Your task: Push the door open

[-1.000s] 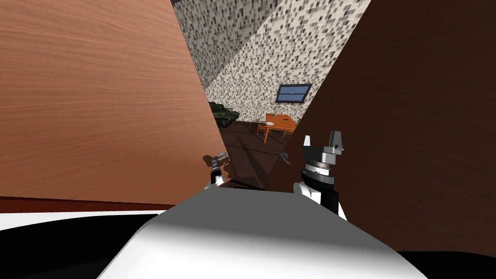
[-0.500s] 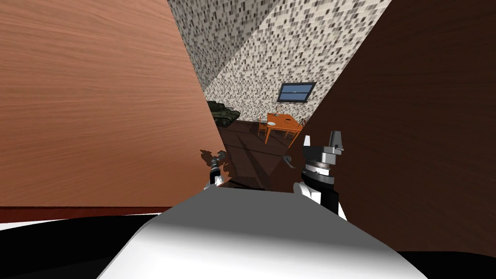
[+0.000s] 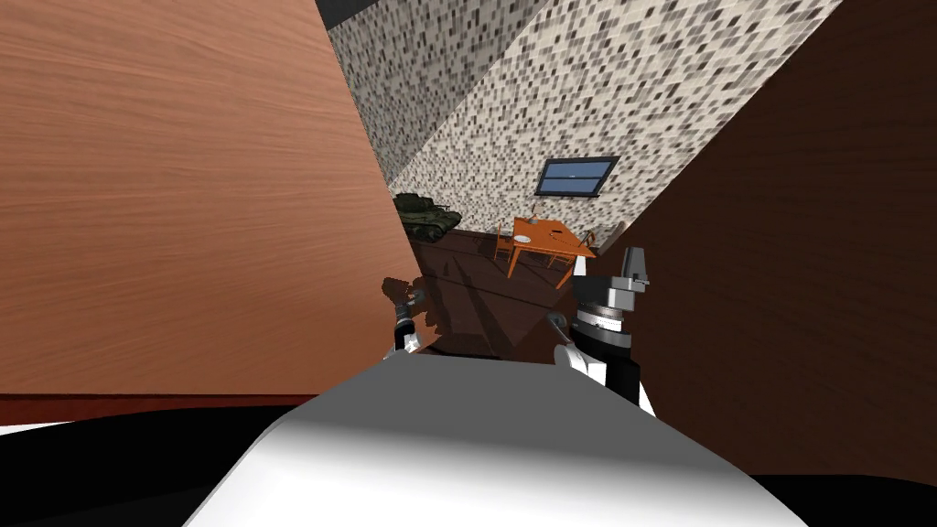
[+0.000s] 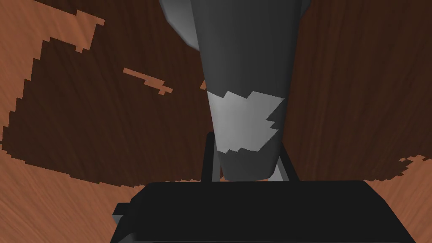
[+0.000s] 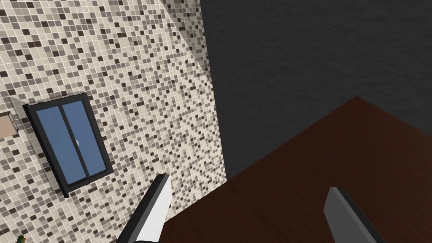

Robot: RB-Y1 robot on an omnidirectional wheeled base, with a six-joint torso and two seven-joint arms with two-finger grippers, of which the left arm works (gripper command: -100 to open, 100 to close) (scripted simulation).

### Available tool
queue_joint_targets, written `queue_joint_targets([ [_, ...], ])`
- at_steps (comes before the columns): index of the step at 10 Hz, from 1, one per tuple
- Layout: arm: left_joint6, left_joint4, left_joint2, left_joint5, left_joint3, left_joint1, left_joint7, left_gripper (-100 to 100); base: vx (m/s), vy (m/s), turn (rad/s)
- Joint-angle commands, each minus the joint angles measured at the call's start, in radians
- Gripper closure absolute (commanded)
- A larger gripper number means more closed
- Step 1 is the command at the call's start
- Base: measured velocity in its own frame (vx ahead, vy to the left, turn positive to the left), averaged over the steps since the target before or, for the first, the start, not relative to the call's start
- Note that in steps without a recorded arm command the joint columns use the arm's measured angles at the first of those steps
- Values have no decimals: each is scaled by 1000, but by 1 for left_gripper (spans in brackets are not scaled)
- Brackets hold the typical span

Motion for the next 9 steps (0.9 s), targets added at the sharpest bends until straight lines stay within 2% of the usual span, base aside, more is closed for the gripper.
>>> queue_joint_targets([
  [1,14,-50,1,5,10,15,-7,100,134,24,29],
  [2,14,-54,1,5,10,15,-7,100,45,15,-12],
  [3,16,-63,-7,16,20,20,-14,100,134,-6,90],
  [9,20,-83,-41,39,44,32,-29,100,180,-30,111],
])
